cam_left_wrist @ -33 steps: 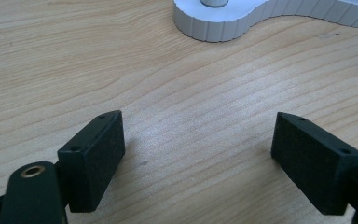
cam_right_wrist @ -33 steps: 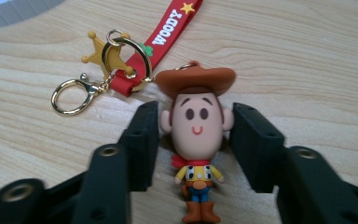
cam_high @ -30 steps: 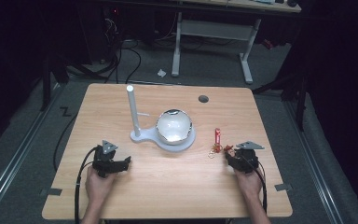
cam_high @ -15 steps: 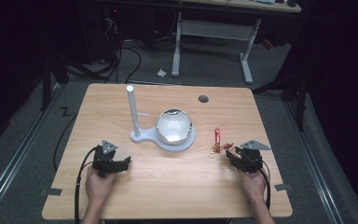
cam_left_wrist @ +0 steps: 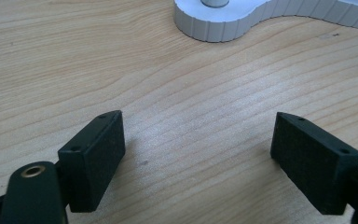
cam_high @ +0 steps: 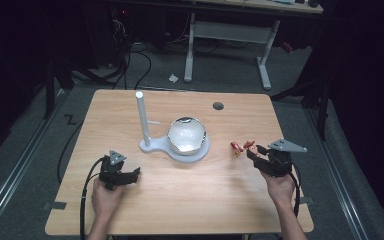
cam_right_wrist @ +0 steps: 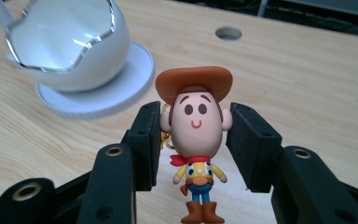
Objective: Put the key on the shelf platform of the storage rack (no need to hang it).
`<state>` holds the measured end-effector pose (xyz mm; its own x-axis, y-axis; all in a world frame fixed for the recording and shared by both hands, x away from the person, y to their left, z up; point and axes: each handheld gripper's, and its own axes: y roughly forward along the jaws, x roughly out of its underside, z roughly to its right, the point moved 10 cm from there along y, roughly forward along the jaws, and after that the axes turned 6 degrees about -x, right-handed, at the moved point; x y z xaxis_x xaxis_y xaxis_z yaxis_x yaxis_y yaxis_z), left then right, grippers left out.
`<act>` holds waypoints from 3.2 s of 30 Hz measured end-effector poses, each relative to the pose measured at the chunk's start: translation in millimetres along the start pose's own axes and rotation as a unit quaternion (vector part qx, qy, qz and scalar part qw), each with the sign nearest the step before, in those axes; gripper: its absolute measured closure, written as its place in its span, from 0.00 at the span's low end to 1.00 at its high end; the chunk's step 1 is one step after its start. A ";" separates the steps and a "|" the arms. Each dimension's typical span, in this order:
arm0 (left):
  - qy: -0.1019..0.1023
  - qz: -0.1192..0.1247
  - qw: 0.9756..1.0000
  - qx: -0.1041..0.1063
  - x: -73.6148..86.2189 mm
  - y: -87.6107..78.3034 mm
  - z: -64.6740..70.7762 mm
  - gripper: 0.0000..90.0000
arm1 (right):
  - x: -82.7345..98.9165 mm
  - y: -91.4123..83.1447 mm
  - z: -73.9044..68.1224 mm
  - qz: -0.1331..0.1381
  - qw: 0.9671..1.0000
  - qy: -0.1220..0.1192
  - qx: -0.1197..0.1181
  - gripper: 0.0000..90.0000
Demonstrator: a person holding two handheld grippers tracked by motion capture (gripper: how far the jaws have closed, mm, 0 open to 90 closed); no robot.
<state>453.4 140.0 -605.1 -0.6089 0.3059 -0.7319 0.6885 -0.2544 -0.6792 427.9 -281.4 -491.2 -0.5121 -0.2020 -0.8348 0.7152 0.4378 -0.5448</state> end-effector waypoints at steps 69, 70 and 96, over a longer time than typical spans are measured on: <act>-0.001 0.000 1.000 0.000 0.0 0.0 -0.2 0.20 | -131.4 30.8 -123.3 0.044 0.981 -0.073 -0.172 0.62; -0.001 0.000 1.000 0.000 0.0 0.0 -0.1 0.20 | -130.7 33.5 -123.4 0.041 0.982 -0.072 -0.170 0.62; -0.001 0.000 1.000 -0.001 -0.2 0.2 -0.3 0.20 | -102.7 89.8 -117.7 -0.014 0.986 -0.056 -0.155 0.62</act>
<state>453.8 140.1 -605.1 -0.6100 0.3032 -0.7321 0.6890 -0.2533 -0.6790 488.7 -118.3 -445.0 -0.4604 -0.3061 -0.8333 0.5133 0.6741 -0.5311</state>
